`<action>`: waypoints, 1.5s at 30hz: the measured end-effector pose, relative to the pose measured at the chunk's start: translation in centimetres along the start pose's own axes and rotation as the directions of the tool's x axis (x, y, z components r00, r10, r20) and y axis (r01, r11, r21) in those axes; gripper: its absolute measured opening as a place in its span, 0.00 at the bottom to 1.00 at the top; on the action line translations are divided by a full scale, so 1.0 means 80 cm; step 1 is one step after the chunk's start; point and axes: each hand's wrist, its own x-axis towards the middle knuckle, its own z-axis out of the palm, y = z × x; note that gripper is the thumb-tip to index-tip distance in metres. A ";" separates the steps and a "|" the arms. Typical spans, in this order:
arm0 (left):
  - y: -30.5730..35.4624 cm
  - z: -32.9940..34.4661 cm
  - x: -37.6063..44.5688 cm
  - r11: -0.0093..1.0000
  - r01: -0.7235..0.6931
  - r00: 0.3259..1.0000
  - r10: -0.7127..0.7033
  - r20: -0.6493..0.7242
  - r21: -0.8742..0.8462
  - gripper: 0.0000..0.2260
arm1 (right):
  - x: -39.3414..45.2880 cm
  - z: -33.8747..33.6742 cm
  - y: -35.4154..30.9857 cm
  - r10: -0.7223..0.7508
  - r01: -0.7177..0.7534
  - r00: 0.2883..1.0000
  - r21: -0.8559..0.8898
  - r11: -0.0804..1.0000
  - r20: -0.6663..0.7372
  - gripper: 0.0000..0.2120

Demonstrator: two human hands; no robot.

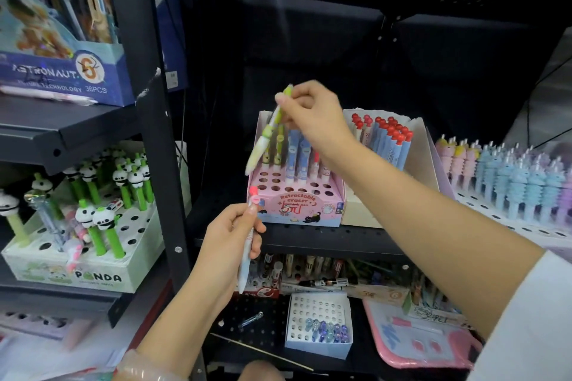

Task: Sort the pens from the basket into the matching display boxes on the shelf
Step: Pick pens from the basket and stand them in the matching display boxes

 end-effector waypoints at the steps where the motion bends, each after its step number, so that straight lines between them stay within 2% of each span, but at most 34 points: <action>1: 0.000 -0.001 0.000 1.000 -0.001 1.000 0.001 -0.011 0.003 0.08 | 0.007 -0.001 0.001 -0.033 0.029 0.999 -0.092 0.995 -0.037 0.07; 3: 0.000 -0.004 0.002 1.000 0.003 1.000 -0.003 -0.028 0.000 0.08 | 0.013 0.001 0.007 -0.069 0.051 0.995 -0.249 0.967 -0.067 0.09; 8: -0.003 -0.005 0.002 1.000 0.019 0.999 -0.020 -0.033 -0.016 0.08 | 0.015 0.015 0.029 -0.100 0.049 0.990 -0.430 0.902 -0.097 0.12; 12: -0.005 -0.008 0.002 0.999 0.020 0.999 -0.020 -0.027 -0.031 0.08 | 0.016 0.029 0.033 -0.052 0.086 0.996 -0.662 0.744 0.071 0.15; 14: -0.006 -0.009 0.002 0.999 0.015 1.000 -0.016 -0.025 -0.035 0.08 | 0.016 0.038 0.033 -0.038 0.104 0.994 -0.743 0.662 0.105 0.15; 21: -0.003 -0.014 0.003 0.999 0.009 0.999 -0.010 -0.034 -0.039 0.08 | 0.015 0.048 0.037 -0.075 0.148 0.989 -0.845 0.515 0.127 0.18; 25: 0.000 -0.011 0.001 0.999 0.006 0.999 -0.007 -0.032 -0.047 0.08 | 0.013 0.056 0.037 -0.100 0.166 0.985 -0.909 0.383 0.138 0.23; 28: 0.002 -0.008 -0.001 0.998 -0.001 1.000 0.000 -0.025 -0.055 0.08 | 0.007 0.050 0.031 -0.096 0.205 0.979 -0.884 0.420 0.182 0.20; 30: 0.003 -0.005 -0.001 0.998 -0.012 1.000 0.011 -0.026 -0.060 0.07 | -0.004 0.037 0.025 -0.179 0.274 0.960 -0.837 0.474 0.213 0.17; 32: 0.003 0.000 0.000 0.997 -0.031 0.999 0.030 -0.022 -0.070 0.06 | -0.026 0.023 0.020 -0.247 0.331 0.943 -0.723 0.607 0.225 0.14; 33: 0.003 0.004 0.000 0.996 -0.042 0.999 0.040 -0.020 -0.080 0.06 | -0.040 0.018 0.020 -0.227 0.328 0.944 -0.639 0.695 0.238 0.13; 35: 0.003 0.012 0.001 0.993 -0.062 0.998 0.060 -0.025 -0.100 0.06 | -0.072 0.007 0.022 -0.071 0.227 0.946 -0.491 0.841 0.315 0.13; 37: 0.001 0.023 0.001 0.992 -0.074 0.997 0.073 -0.019 -0.103 0.09 | -0.096 -0.003 0.028 0.101 0.047 0.915 -0.353 0.935 0.390 0.12; 39: -0.001 0.035 0.000 0.994 -0.079 0.997 0.079 -0.003 -0.073 0.11 | -0.103 -0.014 0.033 0.158 -0.064 0.904 -0.238 0.969 0.398 0.10; 42: -0.003 0.052 0.001 0.995 -0.086 0.996 0.086 -0.015 -0.040 0.06 | -0.102 -0.030 0.032 0.209 -0.165 0.901 -0.147 0.975 0.380 0.08; 45: 0.002 0.060 0.004 0.978 -0.149 0.989 0.150 0.001 0.143 0.02 | -0.096 -0.047 0.033 0.194 -0.146 0.937 -0.180 0.973 0.290 0.08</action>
